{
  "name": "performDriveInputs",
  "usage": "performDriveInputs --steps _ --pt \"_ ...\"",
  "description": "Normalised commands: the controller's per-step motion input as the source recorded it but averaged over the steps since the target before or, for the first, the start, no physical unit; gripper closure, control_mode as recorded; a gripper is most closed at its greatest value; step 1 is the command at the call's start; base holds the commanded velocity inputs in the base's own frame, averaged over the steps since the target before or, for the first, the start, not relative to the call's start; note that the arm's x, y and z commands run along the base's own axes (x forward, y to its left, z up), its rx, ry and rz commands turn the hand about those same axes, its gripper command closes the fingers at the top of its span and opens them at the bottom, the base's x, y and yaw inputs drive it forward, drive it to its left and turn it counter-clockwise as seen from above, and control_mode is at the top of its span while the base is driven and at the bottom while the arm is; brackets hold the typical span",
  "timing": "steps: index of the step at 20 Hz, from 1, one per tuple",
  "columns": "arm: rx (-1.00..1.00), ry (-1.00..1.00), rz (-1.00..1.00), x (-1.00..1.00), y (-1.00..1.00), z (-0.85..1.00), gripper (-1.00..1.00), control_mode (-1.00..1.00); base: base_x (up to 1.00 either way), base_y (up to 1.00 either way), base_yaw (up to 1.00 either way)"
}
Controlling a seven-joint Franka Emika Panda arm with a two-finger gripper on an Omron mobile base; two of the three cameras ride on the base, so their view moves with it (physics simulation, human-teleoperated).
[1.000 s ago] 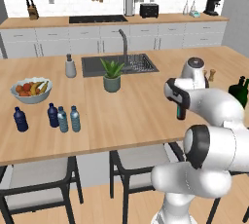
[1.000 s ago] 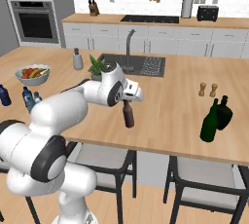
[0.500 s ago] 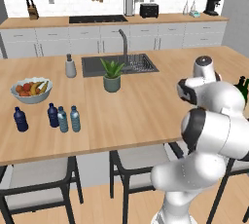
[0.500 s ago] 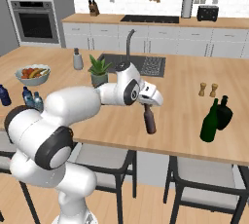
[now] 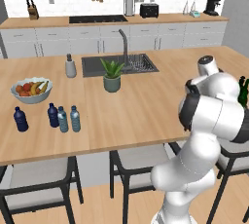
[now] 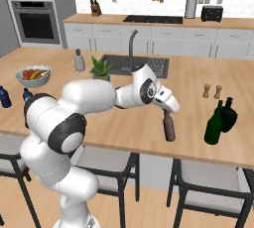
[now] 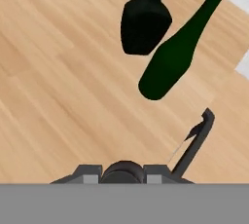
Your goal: Move the plastic bottles in the middle to the plastics group, and the glass bottles in the middle to the glass group.
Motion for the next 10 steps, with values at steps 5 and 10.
performDriveInputs --steps 5,10 --pt "0.00 -0.03 -0.24 0.12 -0.65 -0.09 1.00 -1.00 0.00 0.00 0.00" --pt "0.02 -0.10 -0.15 0.29 -0.46 -0.01 1.00 -1.00 0.00 0.00 0.00"
